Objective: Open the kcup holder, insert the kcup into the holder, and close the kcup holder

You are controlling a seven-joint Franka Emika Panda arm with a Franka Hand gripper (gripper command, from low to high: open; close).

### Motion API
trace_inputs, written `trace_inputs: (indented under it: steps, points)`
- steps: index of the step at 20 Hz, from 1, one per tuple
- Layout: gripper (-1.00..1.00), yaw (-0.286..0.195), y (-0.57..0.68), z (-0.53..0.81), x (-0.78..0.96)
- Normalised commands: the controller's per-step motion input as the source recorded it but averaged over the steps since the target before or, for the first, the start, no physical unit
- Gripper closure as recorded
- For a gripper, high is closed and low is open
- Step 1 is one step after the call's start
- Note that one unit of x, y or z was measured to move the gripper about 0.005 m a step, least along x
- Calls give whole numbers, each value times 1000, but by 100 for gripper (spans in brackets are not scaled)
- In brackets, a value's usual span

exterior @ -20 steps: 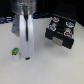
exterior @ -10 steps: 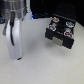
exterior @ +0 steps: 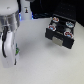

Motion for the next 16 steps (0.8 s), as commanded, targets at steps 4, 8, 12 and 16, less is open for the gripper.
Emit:
trace_inputs:
  steps: [4, 8, 12, 16]
  points:
    - [-100, -35, 237, 214, -246]
    - [-100, -98, 36, 36, -451]
    - [-100, -93, -21, -68, -223]
    - [-100, -150, -70, -256, -50]
